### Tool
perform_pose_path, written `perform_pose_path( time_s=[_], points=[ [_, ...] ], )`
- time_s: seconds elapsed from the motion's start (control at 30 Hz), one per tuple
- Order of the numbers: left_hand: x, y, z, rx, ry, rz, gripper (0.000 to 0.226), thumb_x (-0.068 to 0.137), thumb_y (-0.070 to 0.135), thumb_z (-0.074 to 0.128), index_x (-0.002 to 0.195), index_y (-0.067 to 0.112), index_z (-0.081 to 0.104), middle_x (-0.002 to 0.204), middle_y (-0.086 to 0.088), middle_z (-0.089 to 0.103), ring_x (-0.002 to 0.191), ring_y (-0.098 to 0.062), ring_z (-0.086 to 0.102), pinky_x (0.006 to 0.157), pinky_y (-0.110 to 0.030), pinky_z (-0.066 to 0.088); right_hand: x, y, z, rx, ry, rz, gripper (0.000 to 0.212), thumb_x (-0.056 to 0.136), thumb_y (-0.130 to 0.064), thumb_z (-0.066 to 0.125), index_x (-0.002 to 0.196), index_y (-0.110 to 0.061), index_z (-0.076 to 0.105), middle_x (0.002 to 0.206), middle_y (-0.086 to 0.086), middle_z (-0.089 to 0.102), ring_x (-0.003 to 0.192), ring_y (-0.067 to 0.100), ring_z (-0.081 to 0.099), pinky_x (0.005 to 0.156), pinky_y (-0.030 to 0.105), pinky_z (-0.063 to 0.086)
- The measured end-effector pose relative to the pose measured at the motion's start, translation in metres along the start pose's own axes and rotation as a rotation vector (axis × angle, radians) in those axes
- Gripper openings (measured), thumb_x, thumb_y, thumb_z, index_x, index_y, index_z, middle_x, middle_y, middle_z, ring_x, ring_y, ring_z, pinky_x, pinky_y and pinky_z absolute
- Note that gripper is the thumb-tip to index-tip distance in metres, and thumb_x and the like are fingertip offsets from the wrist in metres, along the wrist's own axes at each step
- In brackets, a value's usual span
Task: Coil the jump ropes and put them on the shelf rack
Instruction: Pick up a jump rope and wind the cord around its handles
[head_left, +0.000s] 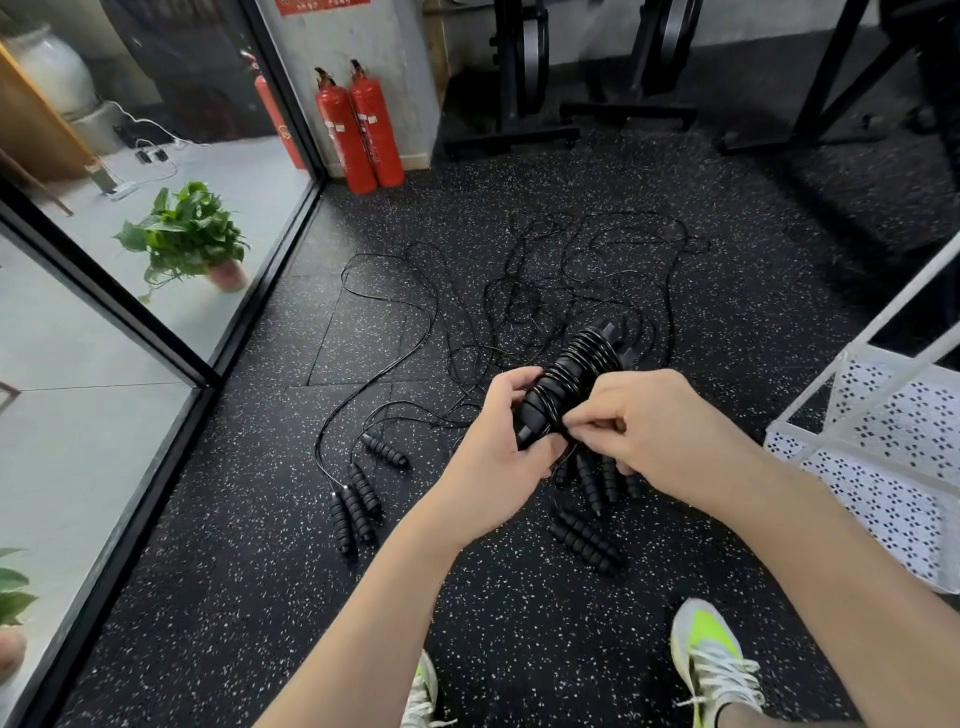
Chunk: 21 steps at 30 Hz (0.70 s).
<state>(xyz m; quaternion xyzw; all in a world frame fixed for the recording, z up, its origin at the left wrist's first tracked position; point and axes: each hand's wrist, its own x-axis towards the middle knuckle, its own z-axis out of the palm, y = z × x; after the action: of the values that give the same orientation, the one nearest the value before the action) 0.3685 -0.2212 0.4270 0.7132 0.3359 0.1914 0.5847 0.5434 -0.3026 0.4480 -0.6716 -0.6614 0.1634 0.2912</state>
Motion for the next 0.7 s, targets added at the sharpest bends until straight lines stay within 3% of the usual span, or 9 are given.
perform_pose_path(
  time_s=[0.1, 0.2, 0.37, 0.43, 0.5, 0.63, 0.7],
  points=[
    [-0.001, -0.002, 0.0, -0.006, -0.014, -0.02, 0.058, 0.098, 0.006, 0.065, 0.143, 0.029, 0.036, 0.124, -0.003, 0.059, 0.084, -0.009, 0.065, 0.074, -0.019, 0.054, 0.002, -0.007, 0.003, -0.056, -0.04, 0.009, 0.008, 0.094, -0.016, 0.071, 0.095, -0.018, 0.079, 0.081, -0.01, 0.061, 0.066, -0.014, 0.057, 0.06, 0.009, 0.042],
    [0.0, -0.004, -0.001, -0.062, -0.009, -0.02, 0.058, 0.097, 0.004, 0.065, 0.142, 0.029, 0.039, 0.124, -0.007, 0.059, 0.085, -0.013, 0.065, 0.074, -0.022, 0.056, 0.001, -0.012, 0.003, -0.074, -0.037, 0.037, 0.007, 0.095, -0.018, 0.068, 0.093, -0.021, 0.075, 0.073, -0.014, 0.052, 0.065, -0.006, 0.056, 0.06, 0.015, 0.04],
    [0.003, -0.009, -0.004, -0.231, -0.022, -0.029, 0.055, 0.092, 0.01, 0.069, 0.137, 0.033, 0.047, 0.118, -0.01, 0.066, 0.087, -0.022, 0.064, 0.087, -0.043, 0.057, -0.003, -0.016, 0.0, -0.031, -0.029, 0.076, 0.005, 0.096, -0.021, 0.064, 0.097, -0.022, 0.069, 0.073, -0.011, 0.049, 0.071, 0.004, 0.06, 0.055, 0.019, 0.046],
    [0.004, -0.009, -0.004, -0.295, -0.03, -0.053, 0.056, 0.088, 0.013, 0.069, 0.138, 0.028, 0.049, 0.116, -0.011, 0.069, 0.088, -0.024, 0.065, 0.089, -0.048, 0.055, -0.004, -0.017, 0.001, -0.033, -0.017, 0.088, 0.006, 0.095, -0.021, 0.063, 0.098, -0.023, 0.067, 0.075, -0.01, 0.049, 0.07, 0.009, 0.058, 0.06, 0.029, 0.05],
    [0.004, -0.009, -0.004, -0.337, -0.049, -0.061, 0.054, 0.089, 0.011, 0.068, 0.139, 0.022, 0.05, 0.119, -0.012, 0.068, 0.09, -0.024, 0.065, 0.087, -0.045, 0.056, -0.006, -0.018, 0.002, -0.036, -0.006, 0.108, 0.005, 0.095, -0.023, 0.062, 0.099, -0.026, 0.064, 0.076, -0.011, 0.047, 0.064, 0.008, 0.055, 0.063, 0.035, 0.052],
    [0.004, -0.008, -0.007, -0.402, -0.079, -0.061, 0.043, 0.099, 0.0, 0.061, 0.138, 0.016, 0.052, 0.119, -0.013, 0.067, 0.094, -0.022, 0.065, 0.085, -0.038, 0.054, -0.008, -0.02, 0.0, -0.021, 0.017, 0.134, 0.005, 0.096, -0.024, 0.062, 0.1, -0.026, 0.063, 0.072, -0.015, 0.044, 0.069, -0.003, 0.053, 0.06, 0.02, 0.049],
    [0.003, -0.008, -0.009, -0.439, -0.085, -0.064, 0.041, 0.1, 0.0, 0.06, 0.138, 0.013, 0.052, 0.117, -0.011, 0.067, 0.095, -0.022, 0.064, 0.086, -0.039, 0.054, -0.009, -0.02, 0.001, 0.002, 0.044, 0.136, 0.004, 0.095, -0.025, 0.063, 0.097, -0.028, 0.062, 0.069, -0.014, 0.045, 0.07, 0.001, 0.054, 0.061, 0.026, 0.053]
  ],
)
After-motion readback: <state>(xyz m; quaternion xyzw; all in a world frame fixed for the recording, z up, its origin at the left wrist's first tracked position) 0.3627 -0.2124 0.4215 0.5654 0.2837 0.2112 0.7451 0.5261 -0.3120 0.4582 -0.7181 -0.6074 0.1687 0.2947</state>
